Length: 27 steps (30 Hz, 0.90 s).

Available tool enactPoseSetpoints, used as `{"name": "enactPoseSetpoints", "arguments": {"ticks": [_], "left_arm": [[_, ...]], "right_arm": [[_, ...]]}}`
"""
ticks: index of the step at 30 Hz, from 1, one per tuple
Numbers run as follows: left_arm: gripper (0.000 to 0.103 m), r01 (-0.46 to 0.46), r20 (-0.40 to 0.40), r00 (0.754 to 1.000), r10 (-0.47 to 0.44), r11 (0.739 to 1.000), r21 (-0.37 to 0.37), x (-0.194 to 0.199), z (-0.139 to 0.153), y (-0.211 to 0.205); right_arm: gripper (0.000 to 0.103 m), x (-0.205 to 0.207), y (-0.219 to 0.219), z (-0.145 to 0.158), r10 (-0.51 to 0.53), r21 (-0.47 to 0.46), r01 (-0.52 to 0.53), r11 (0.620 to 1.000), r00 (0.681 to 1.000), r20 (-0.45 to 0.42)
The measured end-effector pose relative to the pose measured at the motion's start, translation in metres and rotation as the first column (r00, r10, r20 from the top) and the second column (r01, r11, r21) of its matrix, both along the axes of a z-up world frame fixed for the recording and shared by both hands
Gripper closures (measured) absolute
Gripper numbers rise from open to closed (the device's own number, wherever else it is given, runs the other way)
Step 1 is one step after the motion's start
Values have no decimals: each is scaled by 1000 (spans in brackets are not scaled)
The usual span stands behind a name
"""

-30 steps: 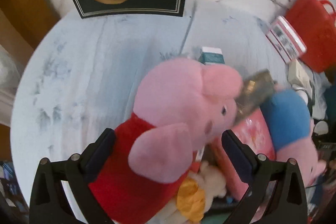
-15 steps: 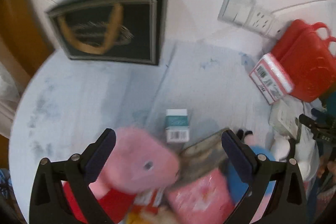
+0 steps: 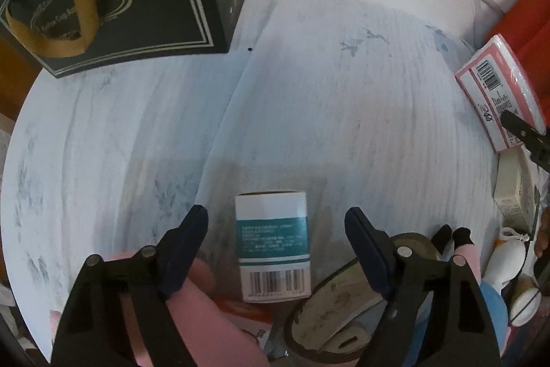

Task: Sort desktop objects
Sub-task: 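Grasp a teal-labelled white box with the left tool while the right grasps a pink tissue pack, then carry the white box and tissue pack over the blue crate with both tools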

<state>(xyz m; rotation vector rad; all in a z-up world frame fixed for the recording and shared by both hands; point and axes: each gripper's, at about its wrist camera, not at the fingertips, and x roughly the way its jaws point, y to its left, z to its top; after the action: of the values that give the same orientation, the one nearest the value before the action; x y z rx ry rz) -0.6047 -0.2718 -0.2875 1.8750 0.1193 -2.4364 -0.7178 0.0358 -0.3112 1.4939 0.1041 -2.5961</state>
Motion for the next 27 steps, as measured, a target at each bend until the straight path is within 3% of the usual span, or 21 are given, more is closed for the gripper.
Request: {"name": "enactPoseSetpoints", "arguments": {"ticks": [1,2,3,4,5,6,12,18,27], "left_arm": [[25,4,-4,1000,-4,1000,2,2,1,0],[29,12,-7,1000,-12,1000,3,4,3,2],[38,21,-10,1000,-21,1000,5,5,4,3],[46,34,-18,999,-33,999,23,5,5,5],[61,36,-26,999,-35,998,47,4,6,6],[64,32,-34,999,-30,998,54,2,7,7],[65,19,-89,996,-19,1000,-8,-4,20,12],[65,25,-249,968,-41,997,-69,26,80,30],[65,50,-414,908,-58,998,-32,95,177,60]], "right_arm": [[2,0,-2,-1,-2,6,2,1000,1000,-1],[11,1,-4,-3,10,-5,-10,1000,1000,2],[42,2,-6,-4,26,-9,-26,1000,1000,6],[44,3,-9,-4,32,11,-32,999,999,6],[46,4,-11,-4,37,11,-37,999,999,8],[49,6,-13,-2,42,6,-42,999,999,6],[53,20,-23,26,70,-1,-70,998,996,-54],[53,40,-22,62,64,-25,-67,997,992,-112],[54,128,-19,151,60,-4,-63,998,971,-230]]}}
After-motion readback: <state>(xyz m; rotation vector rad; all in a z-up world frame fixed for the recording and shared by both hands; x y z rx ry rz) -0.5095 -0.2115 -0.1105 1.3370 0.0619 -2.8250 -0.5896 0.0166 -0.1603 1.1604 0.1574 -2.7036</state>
